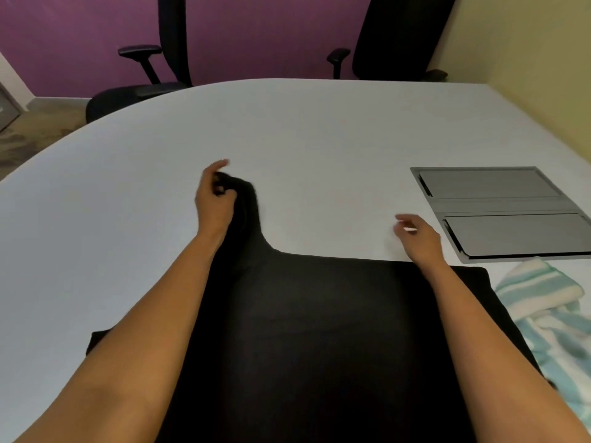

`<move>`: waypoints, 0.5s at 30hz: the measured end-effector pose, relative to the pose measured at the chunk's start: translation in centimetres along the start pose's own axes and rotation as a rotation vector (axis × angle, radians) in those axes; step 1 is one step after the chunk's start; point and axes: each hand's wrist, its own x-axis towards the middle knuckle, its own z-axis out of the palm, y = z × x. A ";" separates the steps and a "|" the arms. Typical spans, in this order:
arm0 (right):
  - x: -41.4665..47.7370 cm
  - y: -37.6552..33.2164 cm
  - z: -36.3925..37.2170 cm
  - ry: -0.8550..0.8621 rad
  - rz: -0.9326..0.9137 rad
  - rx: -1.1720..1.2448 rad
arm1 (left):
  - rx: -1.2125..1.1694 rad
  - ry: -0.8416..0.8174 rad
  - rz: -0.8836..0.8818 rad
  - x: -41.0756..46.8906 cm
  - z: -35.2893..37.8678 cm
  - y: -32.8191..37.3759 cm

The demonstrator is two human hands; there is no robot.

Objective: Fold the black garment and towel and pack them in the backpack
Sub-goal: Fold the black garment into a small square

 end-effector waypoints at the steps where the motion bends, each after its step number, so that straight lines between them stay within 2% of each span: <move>1: 0.1 -1.8 0.6 -0.070 0.036 0.162 | 0.080 -0.086 0.199 -1.2 0.1 1.1; 3: 0.2 -5.4 1.9 -0.248 0.095 0.436 | 0.220 -0.297 0.603 -3.7 0.4 2.7; 4: 0.1 -7.1 2.4 -0.313 0.102 0.529 | 0.265 -0.433 0.749 -5.1 0.6 3.3; 5: -0.1 -8.3 2.9 -0.350 0.099 0.577 | 0.315 -0.604 0.801 -6.5 0.8 3.5; 6: -0.3 -9.2 3.4 -0.366 0.088 0.579 | 0.389 -0.797 0.743 -7.7 0.7 3.8; 8: -0.7 -9.8 4.3 -0.383 0.059 0.486 | 0.517 -1.153 0.372 -9.0 0.2 3.5; 9: -1.0 -9.6 4.8 -0.388 0.045 0.413 | 0.494 -1.206 0.199 -9.1 -0.2 3.1; 10: -1.4 -9.2 5.2 -0.385 0.030 0.345 | 0.437 -1.156 0.113 -8.8 -0.7 2.4; 13: -2.7 -7.6 6.7 -0.326 -0.065 0.144 | 0.381 -0.673 0.081 -7.0 -1.6 -0.1; 15: -3.8 -7.4 8.1 -0.340 -0.145 0.007 | 0.414 -0.439 0.014 -5.8 -1.8 -2.0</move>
